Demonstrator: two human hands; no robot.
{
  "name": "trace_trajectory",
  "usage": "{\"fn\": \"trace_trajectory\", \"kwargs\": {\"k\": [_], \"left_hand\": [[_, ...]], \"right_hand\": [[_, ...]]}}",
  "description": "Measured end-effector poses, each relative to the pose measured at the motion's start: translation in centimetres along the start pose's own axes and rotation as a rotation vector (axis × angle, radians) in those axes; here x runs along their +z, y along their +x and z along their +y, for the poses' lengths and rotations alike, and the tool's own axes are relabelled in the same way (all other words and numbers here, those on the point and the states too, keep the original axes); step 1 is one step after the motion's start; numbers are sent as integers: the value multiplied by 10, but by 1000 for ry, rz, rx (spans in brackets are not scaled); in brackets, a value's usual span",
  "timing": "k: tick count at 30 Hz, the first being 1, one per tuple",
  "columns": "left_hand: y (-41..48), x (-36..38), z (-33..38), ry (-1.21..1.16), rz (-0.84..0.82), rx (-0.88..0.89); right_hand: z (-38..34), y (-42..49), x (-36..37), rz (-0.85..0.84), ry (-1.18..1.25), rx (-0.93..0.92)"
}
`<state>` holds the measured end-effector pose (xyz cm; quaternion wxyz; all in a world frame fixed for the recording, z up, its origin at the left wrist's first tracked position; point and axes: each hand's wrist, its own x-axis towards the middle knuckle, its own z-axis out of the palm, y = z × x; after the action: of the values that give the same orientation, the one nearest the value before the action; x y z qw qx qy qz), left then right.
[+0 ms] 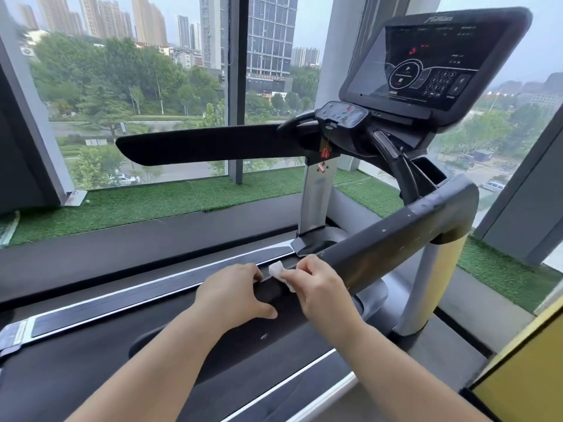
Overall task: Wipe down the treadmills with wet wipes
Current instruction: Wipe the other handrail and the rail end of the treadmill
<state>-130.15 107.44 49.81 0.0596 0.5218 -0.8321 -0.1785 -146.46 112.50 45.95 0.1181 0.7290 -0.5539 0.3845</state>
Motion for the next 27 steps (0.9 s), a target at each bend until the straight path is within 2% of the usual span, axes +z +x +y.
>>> {"fn": "trace_trajectory", "kwargs": {"k": [3, 8, 10, 13, 18, 22, 27], "left_hand": [[0, -2, 1, 3, -14, 9], [1, 1, 9, 5, -7, 27], [4, 2, 16, -8, 23, 36], [10, 4, 28, 6, 42, 43], [15, 6, 31, 57, 33, 40], [15, 4, 29, 58, 21, 26], [14, 4, 30, 37, 15, 13]], "right_hand": [[35, 5, -17, -7, -82, 60], [78, 12, -42, 61, -171, 303], [62, 12, -40, 109, -89, 279], [25, 11, -25, 63, 45, 182], [22, 10, -9, -44, 5, 34], [42, 18, -22, -149, -16, 110], [90, 34, -51, -215, -255, 302]]}}
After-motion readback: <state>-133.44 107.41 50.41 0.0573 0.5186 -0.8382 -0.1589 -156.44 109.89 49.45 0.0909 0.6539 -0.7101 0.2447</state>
